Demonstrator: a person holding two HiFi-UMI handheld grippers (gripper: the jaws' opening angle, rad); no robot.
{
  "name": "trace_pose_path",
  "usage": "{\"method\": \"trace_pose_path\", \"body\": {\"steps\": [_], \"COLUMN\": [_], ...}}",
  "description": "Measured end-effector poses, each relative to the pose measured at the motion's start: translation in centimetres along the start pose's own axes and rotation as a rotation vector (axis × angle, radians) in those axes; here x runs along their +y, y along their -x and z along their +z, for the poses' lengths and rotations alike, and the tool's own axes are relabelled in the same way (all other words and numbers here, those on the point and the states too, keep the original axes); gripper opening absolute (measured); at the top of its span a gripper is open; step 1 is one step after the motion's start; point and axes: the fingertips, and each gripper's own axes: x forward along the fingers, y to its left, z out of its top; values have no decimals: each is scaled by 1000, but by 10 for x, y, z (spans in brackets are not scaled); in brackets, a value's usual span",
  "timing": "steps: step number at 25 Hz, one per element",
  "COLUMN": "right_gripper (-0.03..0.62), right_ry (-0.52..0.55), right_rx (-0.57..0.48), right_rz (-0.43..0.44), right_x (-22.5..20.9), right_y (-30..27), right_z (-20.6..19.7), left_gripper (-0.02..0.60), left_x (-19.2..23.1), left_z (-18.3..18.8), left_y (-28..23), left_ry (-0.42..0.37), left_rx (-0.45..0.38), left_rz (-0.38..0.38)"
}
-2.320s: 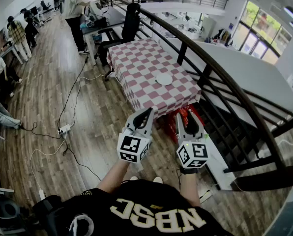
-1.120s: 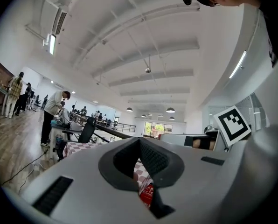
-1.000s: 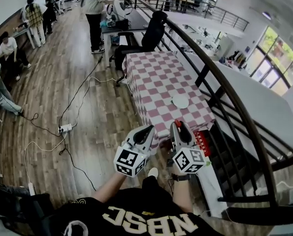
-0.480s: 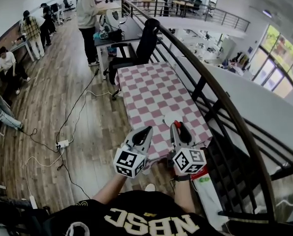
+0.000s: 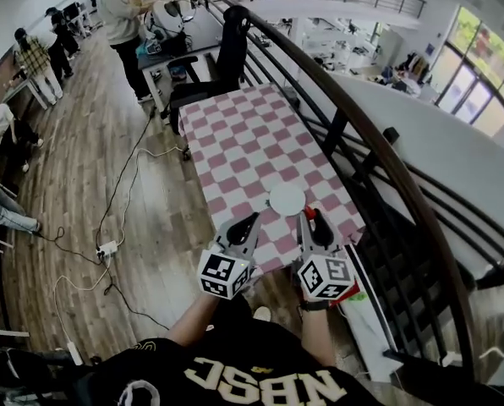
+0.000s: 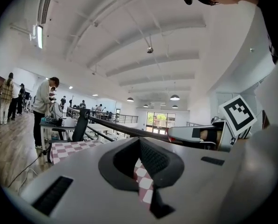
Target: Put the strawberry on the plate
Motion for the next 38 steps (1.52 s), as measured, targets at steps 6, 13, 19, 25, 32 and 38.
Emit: {"method": "trace_pose_path", "body": {"steps": [6, 13, 19, 25, 32, 38], "right_gripper": [150, 150, 150, 150, 150, 150], "right_ry": [-40, -48, -75, -46, -2, 71], "right_rx": [101, 247, 372, 540, 691, 785], "right_rz": [-40, -147, -237, -287, -322, -344], "right_x": [-23, -58, -103, -132, -157, -169], "right_y": [-47, -105, -149, -179, -191, -201], "right_z": [-57, -114, -164, -231, -297, -321], "left_gripper": [9, 9, 9, 9, 9, 9], "left_x": [37, 77, 99, 116, 127, 135], "left_z": [-45, -96, -143, -207, -258, -285], "left_y": [-50, -122, -182, -218, -234, -237], "left_ry": [28, 78, 79, 156, 164, 175], "left_rx": [88, 227, 328, 439, 523, 583], "left_rz": [-24, -126, -197, -267, -279, -285]}}
